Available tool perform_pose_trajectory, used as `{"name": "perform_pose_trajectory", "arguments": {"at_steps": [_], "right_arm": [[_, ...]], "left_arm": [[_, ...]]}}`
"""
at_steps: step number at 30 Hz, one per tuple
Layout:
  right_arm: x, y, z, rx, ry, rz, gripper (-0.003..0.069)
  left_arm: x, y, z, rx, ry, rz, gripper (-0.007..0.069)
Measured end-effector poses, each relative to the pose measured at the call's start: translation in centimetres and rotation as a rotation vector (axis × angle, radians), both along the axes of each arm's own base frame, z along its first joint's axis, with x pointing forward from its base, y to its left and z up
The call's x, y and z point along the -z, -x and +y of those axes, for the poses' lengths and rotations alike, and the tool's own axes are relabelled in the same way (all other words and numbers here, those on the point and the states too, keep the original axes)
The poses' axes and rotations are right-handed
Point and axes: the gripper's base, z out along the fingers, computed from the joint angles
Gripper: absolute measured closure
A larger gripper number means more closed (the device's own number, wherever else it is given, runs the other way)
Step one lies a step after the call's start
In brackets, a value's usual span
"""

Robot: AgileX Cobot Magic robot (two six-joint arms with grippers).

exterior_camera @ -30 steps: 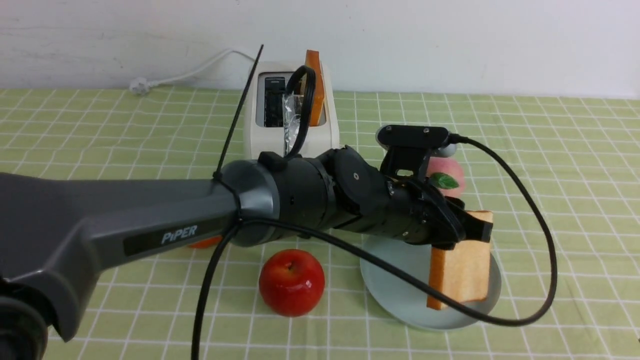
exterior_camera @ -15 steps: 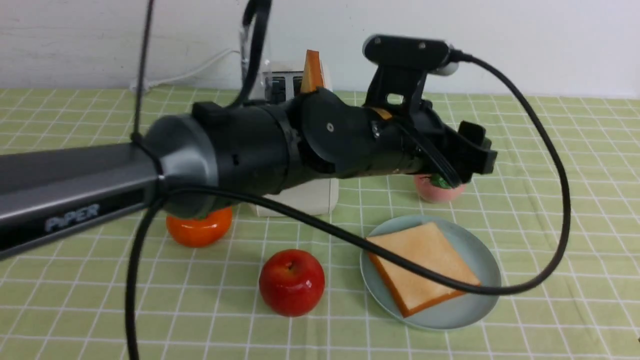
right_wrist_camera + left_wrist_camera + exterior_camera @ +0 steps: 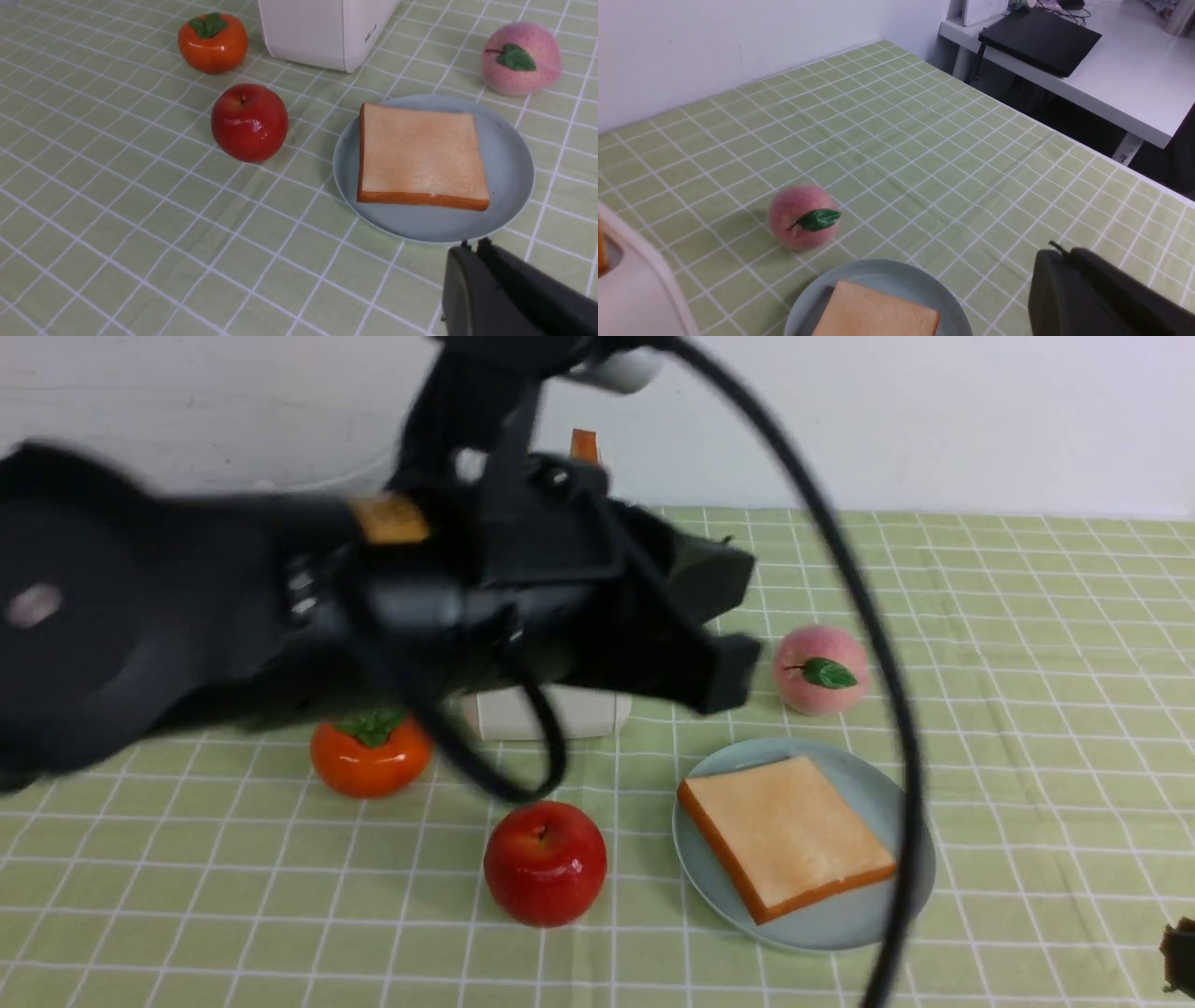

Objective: Take toasted bread from bread machine on green coffee tablecloth place on plate.
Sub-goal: 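Place the slice of bread on the plate with the left gripper, then grasp the toast slice in the toaster and pull it up out of the slot with the right gripper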

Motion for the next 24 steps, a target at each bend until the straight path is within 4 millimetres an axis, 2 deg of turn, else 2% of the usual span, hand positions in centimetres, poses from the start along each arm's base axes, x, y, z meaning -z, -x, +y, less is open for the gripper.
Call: {"name": "perform_pose_trajectory", "arguments": {"at_steps": [2,3,5,12,13,14,16,17,21,23,24], "right_arm": [[-0.7,-0.9,0.0,0.001,0.001,0.018,0.0642],[-0.6,-1.0,0.0,0.001,0.001,0.023,0.0642],[-1.2,-2.3,0.1,0.001,0.002,0.053,0.0642],[-2.0,-6.6,0.5,-0.008,-0.013,0.154,0.0642],[-1.9,-6.9,0.5,-0.009,-0.014,0.163,0.0642],[-2.2,-8.1,0.7,-0.022,-0.022,0.169,0.0642],[-2.6,-9.5,1.3,-0.045,-0.035,0.171,0.0642],[-2.7,-9.6,1.3,-0.044,-0.037,0.163,0.0642],[-4.0,-12.8,4.1,-0.133,-0.045,0.131,0.0642],[-4.1,-14.7,6.4,-0.189,-0.035,0.127,0.0642],[-4.3,-14.9,6.6,-0.193,-0.034,0.120,0.0642]], "left_arm": [[1.1,2.6,3.0,-0.043,0.032,-0.033,0.0638],[0.9,3.0,3.5,-0.046,0.044,-0.043,0.0638],[2.8,5.7,6.5,-0.087,0.083,-0.069,0.0638],[6.7,11.5,13.1,-0.175,0.289,-0.154,0.0638],[6.8,11.6,13.3,-0.177,0.294,-0.158,0.0638],[7.7,12.5,14.3,-0.197,0.346,-0.179,0.0638],[8.4,13.0,15.0,-0.210,0.374,-0.192,0.0638],[8.4,13.1,15.1,-0.211,0.382,-0.196,0.0638],[9.7,13.3,15.3,-0.213,0.360,-0.205,0.0638],[10.5,13.3,15.2,-0.207,0.327,-0.198,0.0638],[10.5,13.3,15.2,-0.207,0.326,-0.197,0.0638]]}}
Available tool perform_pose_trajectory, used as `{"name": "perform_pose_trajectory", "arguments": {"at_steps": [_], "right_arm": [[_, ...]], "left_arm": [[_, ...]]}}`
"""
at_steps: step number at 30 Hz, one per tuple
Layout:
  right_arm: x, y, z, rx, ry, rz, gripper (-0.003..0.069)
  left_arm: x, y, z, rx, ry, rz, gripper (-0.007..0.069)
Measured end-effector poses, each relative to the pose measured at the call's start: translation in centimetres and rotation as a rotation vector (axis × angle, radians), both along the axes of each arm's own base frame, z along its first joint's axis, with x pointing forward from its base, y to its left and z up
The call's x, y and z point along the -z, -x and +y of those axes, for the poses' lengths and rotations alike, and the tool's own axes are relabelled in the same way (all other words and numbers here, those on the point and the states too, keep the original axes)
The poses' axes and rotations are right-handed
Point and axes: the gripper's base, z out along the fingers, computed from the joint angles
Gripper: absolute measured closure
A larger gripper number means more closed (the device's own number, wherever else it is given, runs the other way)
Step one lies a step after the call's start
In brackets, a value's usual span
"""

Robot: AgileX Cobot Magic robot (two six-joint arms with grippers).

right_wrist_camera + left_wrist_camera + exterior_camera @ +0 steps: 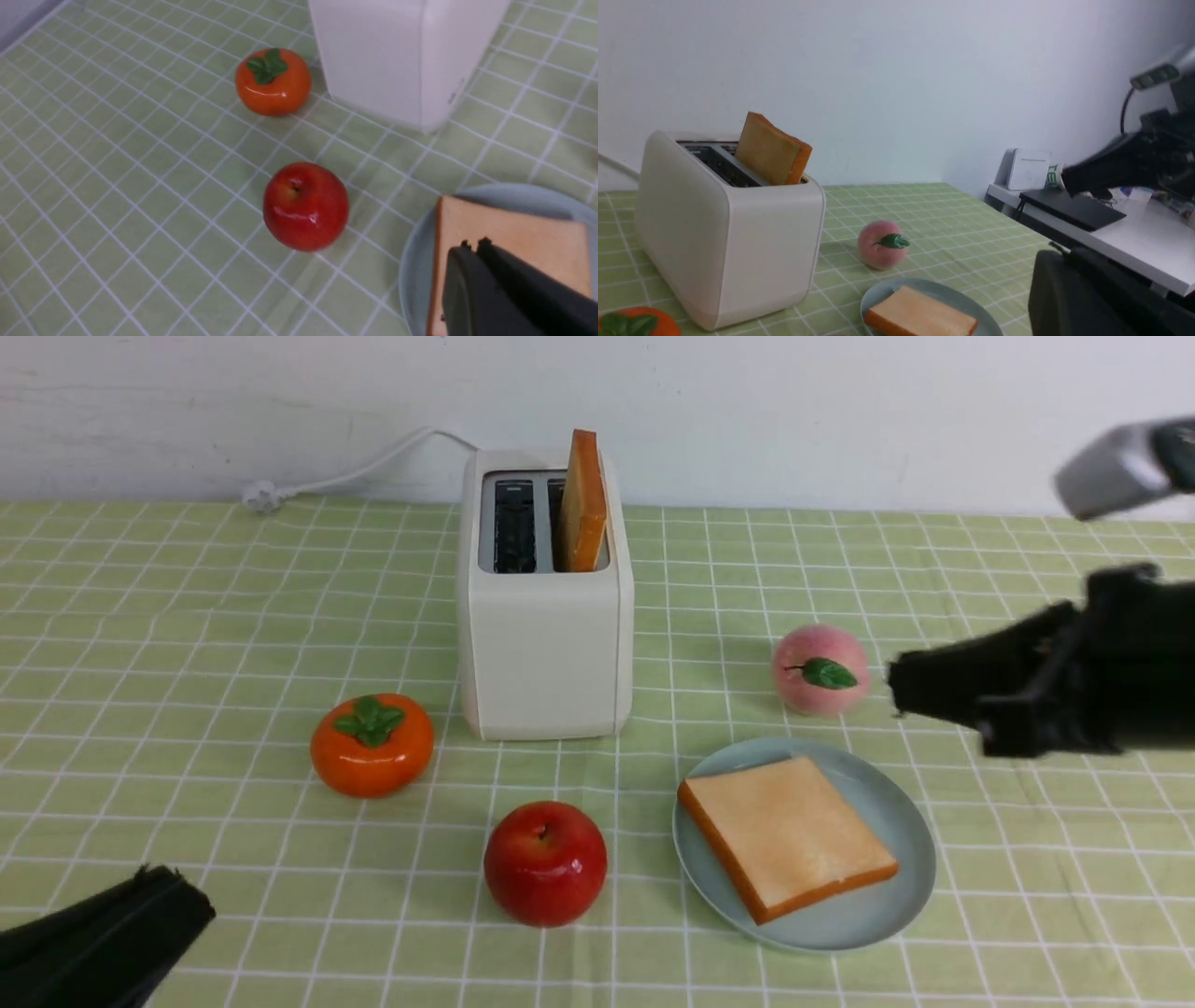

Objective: Take toasted bread from bread machine on green coffee tablecloth place on plate.
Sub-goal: 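Grasp the toast slice in the toaster and pull it up out of the slot with the right gripper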

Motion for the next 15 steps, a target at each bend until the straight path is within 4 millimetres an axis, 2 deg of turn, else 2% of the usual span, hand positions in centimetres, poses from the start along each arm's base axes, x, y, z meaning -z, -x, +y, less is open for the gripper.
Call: {"name": "perform_pose_trajectory", "arguments": {"at_steps": [2,4,7,8,10,13,15], "right_arm": [[0.4,-2.3,2.7,-0.037,0.013,-0.004,0.0641],[0.4,-3.5,3.6,-0.035,0.013,-0.020,0.0638],[1.4,-8.0,6.0,0.002,0.017,-0.039,0.0603],[1.4,-8.3,6.1,0.006,0.016,-0.043,0.0597],[1.6,-10.8,7.2,0.024,0.008,-0.056,0.0546],[2.3,-13.4,8.4,0.034,-0.008,-0.050,0.0452],[3.3,-15.4,9.3,0.046,-0.012,-0.050,0.0351]], "left_arm": [[0.7,0.0,-0.1,0.002,-0.018,0.014,0.0638],[0.9,-0.1,-0.1,0.003,-0.024,0.018,0.0638],[1.2,-0.1,-0.1,-0.002,-0.028,0.022,0.0638],[1.2,-0.1,-0.1,-0.003,-0.027,0.021,0.0638],[1.1,-0.2,0.0,-0.010,-0.022,0.017,0.0638],[1.2,-0.2,0.0,-0.013,-0.023,0.016,0.0638],[1.2,-0.2,0.0,-0.013,-0.023,0.016,0.0638]]}}
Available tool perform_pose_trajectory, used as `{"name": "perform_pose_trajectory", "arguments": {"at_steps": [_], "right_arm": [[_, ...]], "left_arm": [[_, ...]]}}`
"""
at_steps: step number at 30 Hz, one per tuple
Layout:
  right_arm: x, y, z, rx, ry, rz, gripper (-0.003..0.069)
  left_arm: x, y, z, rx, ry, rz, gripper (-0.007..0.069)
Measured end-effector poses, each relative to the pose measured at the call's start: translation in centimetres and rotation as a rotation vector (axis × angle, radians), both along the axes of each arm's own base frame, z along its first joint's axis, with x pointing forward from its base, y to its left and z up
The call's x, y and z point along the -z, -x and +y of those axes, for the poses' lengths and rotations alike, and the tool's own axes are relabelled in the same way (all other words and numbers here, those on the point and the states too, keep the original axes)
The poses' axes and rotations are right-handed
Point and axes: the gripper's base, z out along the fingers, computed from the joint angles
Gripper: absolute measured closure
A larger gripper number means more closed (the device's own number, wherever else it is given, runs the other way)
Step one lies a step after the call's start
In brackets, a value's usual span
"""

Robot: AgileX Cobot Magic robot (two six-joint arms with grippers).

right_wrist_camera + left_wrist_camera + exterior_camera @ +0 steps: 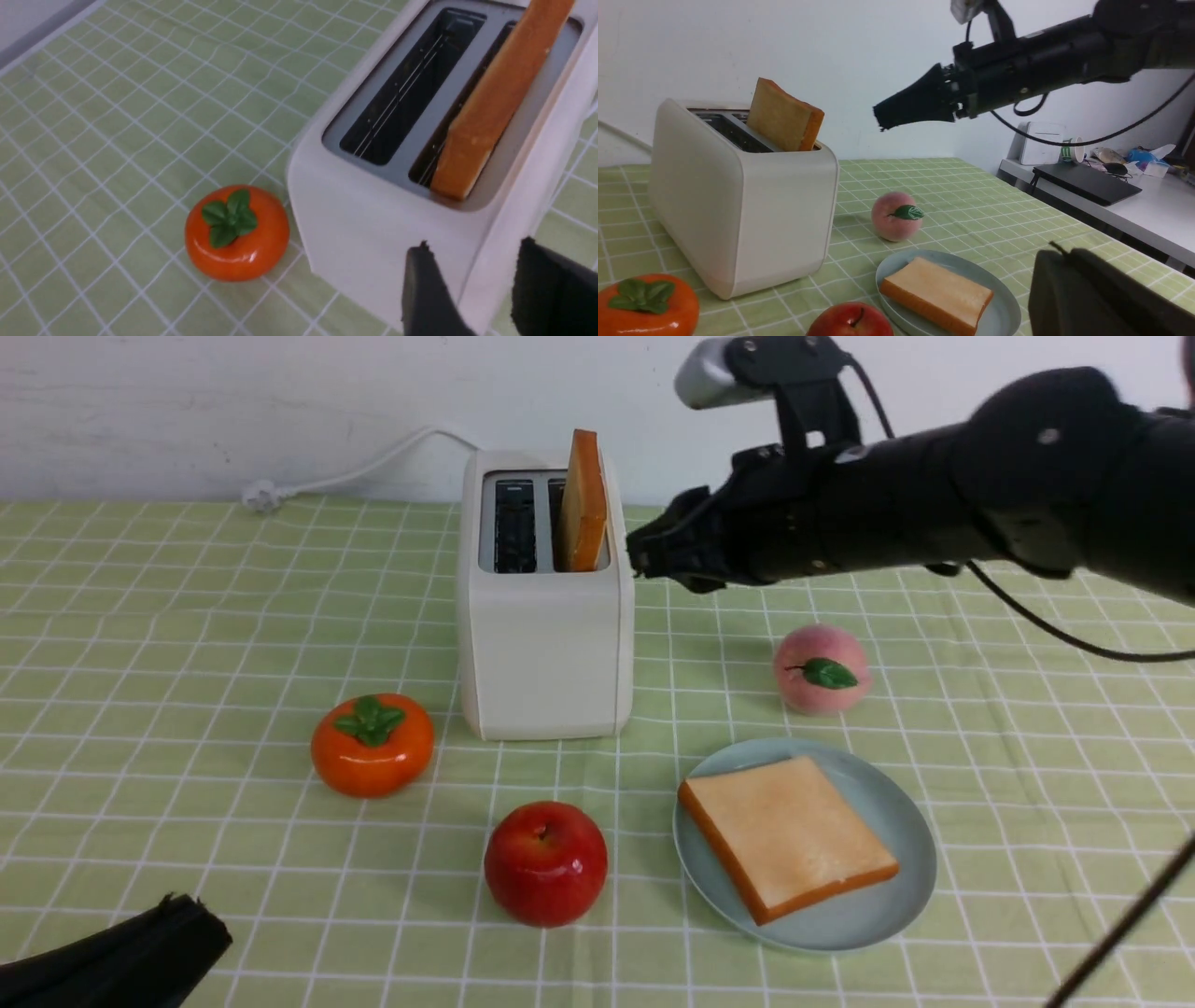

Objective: Take toasted bread from bread machine on green coffee tablecloth place on plate.
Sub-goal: 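Grasp the toast slice in the toaster and pull it up out of the slot with the right gripper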

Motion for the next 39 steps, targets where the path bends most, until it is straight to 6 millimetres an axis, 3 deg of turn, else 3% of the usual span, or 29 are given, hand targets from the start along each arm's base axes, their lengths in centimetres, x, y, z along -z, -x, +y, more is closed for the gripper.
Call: {"name": "perform_pose_trajectory", "arguments": {"at_steps": [1,2,4,7,12,15,18,27,35,39], "right_arm": [[0.2,-0.6,0.2,0.011,-0.002,-0.009,0.0303],[0.2,-0.8,0.3,0.011,-0.003,-0.009,0.0303],[0.4,-2.5,0.7,0.056,-0.031,-0.043,0.0176],[0.7,-3.7,1.1,0.086,-0.069,-0.046,0.0087],[2.1,-5.2,1.9,0.107,-0.075,-0.052,0.0062],[3.4,-6.3,2.5,0.128,-0.055,-0.079,0.0115],[4.5,-7.0,3.0,0.145,-0.040,-0.098,0.0223],[4.4,-7.1,3.1,0.153,-0.056,-0.096,0.0524],[4.2,-7.1,3.1,0.171,-0.092,-0.079,0.0537],[1.6,-6.3,2.7,0.166,-0.120,-0.123,0.0537]], "left_arm": [[0.0,0.0,0.0,0.000,0.000,0.000,0.0638],[0.0,0.0,0.0,0.000,0.000,0.000,0.0638],[0.0,0.0,0.0,-0.001,0.001,-0.001,0.0638],[0.0,0.0,0.0,-0.001,0.001,-0.001,0.0638],[0.0,0.0,0.0,-0.002,0.002,-0.002,0.0638],[0.0,0.0,0.0,-0.002,0.002,-0.002,0.0638],[0.0,0.0,0.0,-0.002,0.002,-0.002,0.0638],[0.0,0.0,0.0,-0.002,0.002,-0.001,0.0638],[0.0,0.0,0.0,-0.002,0.002,-0.001,0.0638],[0.0,0.0,0.0,-0.002,0.003,0.000,0.0638]]}}
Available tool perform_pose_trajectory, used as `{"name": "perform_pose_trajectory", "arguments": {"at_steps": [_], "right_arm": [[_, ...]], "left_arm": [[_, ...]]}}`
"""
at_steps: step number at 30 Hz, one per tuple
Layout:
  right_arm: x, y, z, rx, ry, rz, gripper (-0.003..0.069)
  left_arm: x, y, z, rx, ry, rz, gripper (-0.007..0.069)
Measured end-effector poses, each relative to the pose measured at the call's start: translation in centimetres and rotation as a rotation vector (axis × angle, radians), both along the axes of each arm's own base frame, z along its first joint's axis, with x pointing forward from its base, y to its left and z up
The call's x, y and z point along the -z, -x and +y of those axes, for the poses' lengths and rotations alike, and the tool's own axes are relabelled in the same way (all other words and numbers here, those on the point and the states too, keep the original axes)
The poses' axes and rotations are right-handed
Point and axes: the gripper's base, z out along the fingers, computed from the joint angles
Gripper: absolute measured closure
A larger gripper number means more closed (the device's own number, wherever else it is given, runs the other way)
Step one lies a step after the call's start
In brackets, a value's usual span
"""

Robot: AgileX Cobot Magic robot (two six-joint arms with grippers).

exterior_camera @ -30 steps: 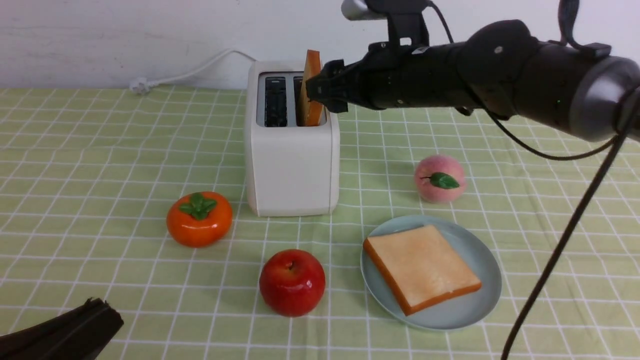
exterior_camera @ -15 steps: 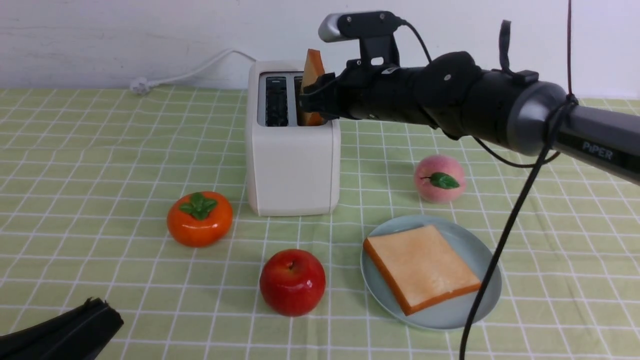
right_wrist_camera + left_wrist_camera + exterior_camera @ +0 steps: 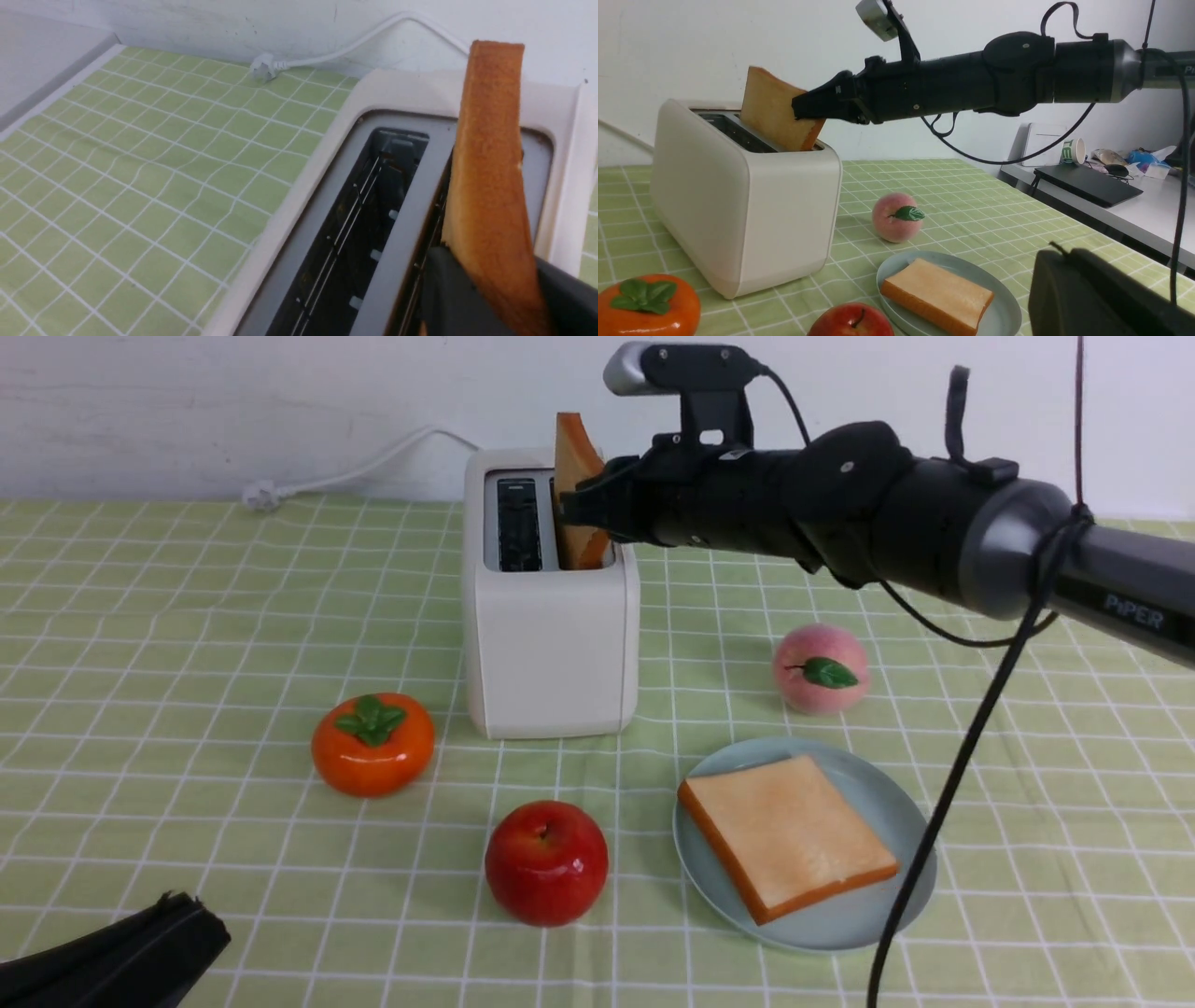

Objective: Take toasted bread from bread machine on green coffee tablecloth place on plate.
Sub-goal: 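Grasp the toast slice in the toaster and pull it up out of the slot with the right gripper, then place the held slice of bread on top of the slice on the plate with the right gripper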

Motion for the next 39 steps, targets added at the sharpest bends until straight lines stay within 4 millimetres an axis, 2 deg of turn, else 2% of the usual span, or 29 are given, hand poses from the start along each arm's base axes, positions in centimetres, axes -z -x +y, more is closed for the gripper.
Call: {"name": "perform_pose_trajectory", "arguments": {"at_steps": [4,7,8,9,10,14,15,16,18,19,20,25,26,27,29,30,31,39], "right_arm": [[-5.2,2.1,-1.0,-0.018,-0.045,-0.085,0.0537],[-9.7,5.0,-1.8,-0.086,-0.049,-0.155,0.0537],[-11.8,6.6,-2.5,-0.124,-0.024,-0.195,0.0537],[-11.7,6.6,-2.4,-0.132,-0.016,-0.193,0.0537],[-13.9,8.7,-3.4,-0.187,0.030,-0.225,0.0537],[-15.9,11.9,-6.6,-0.268,0.115,-0.126,0.0537],[-15.7,12.7,-7.9,-0.269,0.137,-0.034,0.0537],[-15.7,12.9,-8.3,-0.261,0.140,-0.022,0.0537],[-14.0,14.0,-10.9,-0.215,0.186,0.140,0.0537],[-13.8,14.2,-11.1,-0.211,0.192,0.161,0.0537],[-12.0,15.0,-12.5,-0.183,0.210,0.255,0.0537],[-5.8,17.0,-14.2,-0.156,0.157,0.511,0.0537],[-5.8,16.9,-14.3,-0.156,0.158,0.511,0.0537],[-4.0,16.7,-14.2,-0.177,0.124,0.569,0.0537],[-2.3,15.7,-13.9,-0.211,0.087,0.607,0.0537],[-2.3,15.7,-13.9,-0.216,0.083,0.604,0.0537],[-0.8,14.3,-13.7,-0.237,0.046,0.622,0.0537],[5.3,9.3,-15.2,-0.174,-0.065,0.691,0.0537]], "left_arm": [[0.0,0.0,0.0,0.000,0.001,0.001,0.0637],[0.0,0.0,0.0,0.000,0.002,0.001,0.0637],[0.0,0.0,0.0,0.000,0.002,0.001,0.0637],[0.0,0.0,0.0,0.000,0.002,0.001,0.0637],[0.0,0.0,0.0,0.000,0.002,0.001,0.0637],[0.0,0.0,0.0,0.000,0.002,0.002,0.0637],[0.0,0.0,0.0,0.000,0.002,0.002,0.0637],[0.0,0.0,0.0,0.000,0.002,0.002,0.0637],[0.0,0.0,0.0,0.000,0.007,0.007,0.0637],[0.0,0.0,0.0,0.000,0.008,0.008,0.0637],[0.0,0.0,0.0,0.000,0.019,0.018,0.0637],[0.1,0.0,0.0,0.001,0.047,0.045,0.0637],[0.1,0.0,0.0,0.001,0.048,0.046,0.0637],[0.1,0.0,0.0,0.001,0.050,0.048,0.0637],[0.1,0.0,0.0,0.001,0.052,0.050,0.0637],[0.1,0.0,0.0,0.001,0.052,0.050,0.0637],[0.1,0.0,0.1,0.001,0.053,0.051,0.0637],[0.1,-0.1,0.1,0.001,0.055,0.054,0.0637]]}}
